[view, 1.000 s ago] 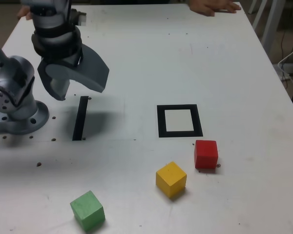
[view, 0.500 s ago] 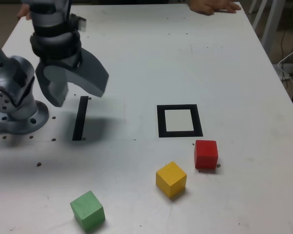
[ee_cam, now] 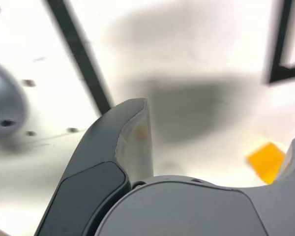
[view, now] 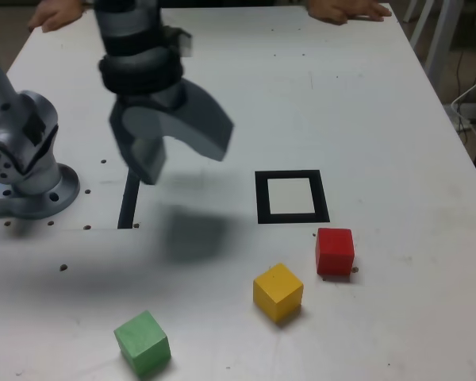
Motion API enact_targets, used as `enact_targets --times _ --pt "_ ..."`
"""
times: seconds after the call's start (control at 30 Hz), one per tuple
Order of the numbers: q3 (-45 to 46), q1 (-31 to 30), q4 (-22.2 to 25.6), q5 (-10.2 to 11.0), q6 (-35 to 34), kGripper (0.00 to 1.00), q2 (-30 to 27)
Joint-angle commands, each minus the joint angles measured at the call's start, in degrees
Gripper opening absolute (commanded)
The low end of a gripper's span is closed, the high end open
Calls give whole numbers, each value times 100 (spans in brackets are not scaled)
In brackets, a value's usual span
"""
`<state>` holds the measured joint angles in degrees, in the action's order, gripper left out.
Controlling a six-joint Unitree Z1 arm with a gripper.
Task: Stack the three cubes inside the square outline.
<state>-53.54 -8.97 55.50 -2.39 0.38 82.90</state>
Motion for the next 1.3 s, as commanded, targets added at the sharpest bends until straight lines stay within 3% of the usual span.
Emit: enact_targets --times 0.0,0.43,0.7,1.27 --pt "-171 -45 67 26 -13 100 109" --pt "-1513 -731 756 419 -443 100 1069" --pt "-2197 -1159 905 409 -584 99 1881" --pt "-3194 -1254 1126 490 -597 99 2696"
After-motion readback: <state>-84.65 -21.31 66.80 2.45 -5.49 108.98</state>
